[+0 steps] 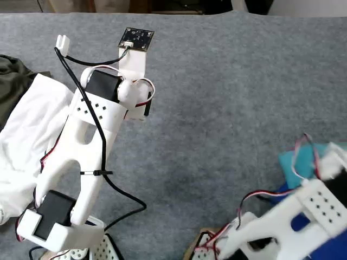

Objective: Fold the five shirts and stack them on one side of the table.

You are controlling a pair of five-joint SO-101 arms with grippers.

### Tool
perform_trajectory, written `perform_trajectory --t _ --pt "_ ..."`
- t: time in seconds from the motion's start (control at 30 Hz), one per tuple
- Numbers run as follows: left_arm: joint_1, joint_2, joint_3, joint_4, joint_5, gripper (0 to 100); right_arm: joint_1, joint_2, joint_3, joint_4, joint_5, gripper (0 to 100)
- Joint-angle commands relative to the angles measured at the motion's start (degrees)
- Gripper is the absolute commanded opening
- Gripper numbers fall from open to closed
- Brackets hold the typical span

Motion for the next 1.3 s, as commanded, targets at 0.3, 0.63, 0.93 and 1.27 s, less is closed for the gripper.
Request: perform_trajectory --t 0.3,0.63,0.93,1.27 --pt "-1.4 -6.0 -2.4 -0.1 -0.3 2 -15.7 1.6 3.4 4.5 -2.0 0.5" --pt "-2.5 -7.4 -2.2 0.1 -0.4 2 -13.9 1.9 -0.8 3.2 -2.5 0.5" --pt "-11.7 -8.2 -4.0 2.6 -0.6 2 -48.3 2.2 -18.4 8.4 -19.3 0.5" --pt "-27.7 -13.8 -3.9 3.6 -5.3 2 -69.4 3.6 -21.3 5.0 -28.7 0.5"
